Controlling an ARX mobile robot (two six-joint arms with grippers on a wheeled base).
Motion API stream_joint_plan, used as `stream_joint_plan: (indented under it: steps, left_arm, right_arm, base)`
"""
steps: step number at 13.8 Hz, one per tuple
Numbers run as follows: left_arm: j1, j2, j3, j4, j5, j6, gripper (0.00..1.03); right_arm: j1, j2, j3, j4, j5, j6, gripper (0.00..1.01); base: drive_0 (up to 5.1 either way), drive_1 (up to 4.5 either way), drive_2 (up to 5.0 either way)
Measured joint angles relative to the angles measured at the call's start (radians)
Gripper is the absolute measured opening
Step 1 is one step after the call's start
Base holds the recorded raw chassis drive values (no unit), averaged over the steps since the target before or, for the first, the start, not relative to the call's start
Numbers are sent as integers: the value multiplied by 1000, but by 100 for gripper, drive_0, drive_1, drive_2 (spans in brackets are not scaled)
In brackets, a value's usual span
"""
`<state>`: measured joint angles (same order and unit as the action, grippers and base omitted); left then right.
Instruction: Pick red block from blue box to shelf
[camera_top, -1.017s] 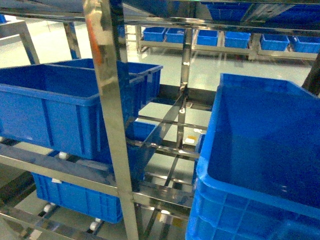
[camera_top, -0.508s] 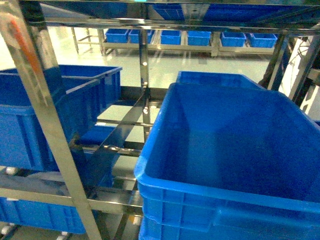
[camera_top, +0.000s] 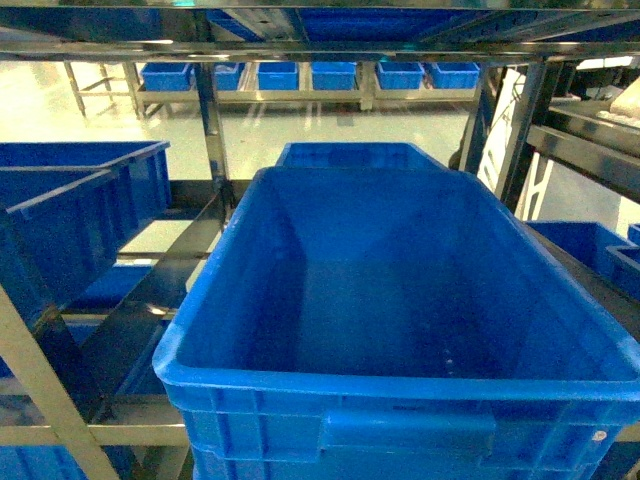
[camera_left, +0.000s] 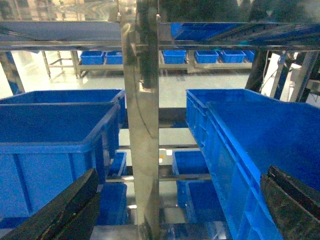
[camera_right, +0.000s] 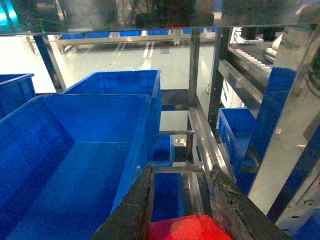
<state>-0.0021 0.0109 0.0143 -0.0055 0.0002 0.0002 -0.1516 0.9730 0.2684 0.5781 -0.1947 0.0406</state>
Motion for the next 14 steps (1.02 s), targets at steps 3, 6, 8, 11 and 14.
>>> stream_joint_plan:
  steps: [3,6,8,11,14]
  left_arm:
    - [1,0,0,2,0,0,98]
    - [1,0,0,0,0,0,98]
    - [2,0,0,-1,-1,0,98]
    - [2,0,0,1,0,0,98]
    - [2,0,0,1,0,0,98]
  right_arm:
    - [1,-2,0,0,-1,0,28]
    - [1,6,0,-5,0,0,28]
    - [1,0,0,2,0,0,28]
    - [1,0,0,0,0,0,28]
    - [1,0,0,0,0,0,28]
  base:
    - [-145,-145,-145]
    - [-96,-96,-96]
    - [0,0,0]
    - [0,0,0]
    - [0,0,0]
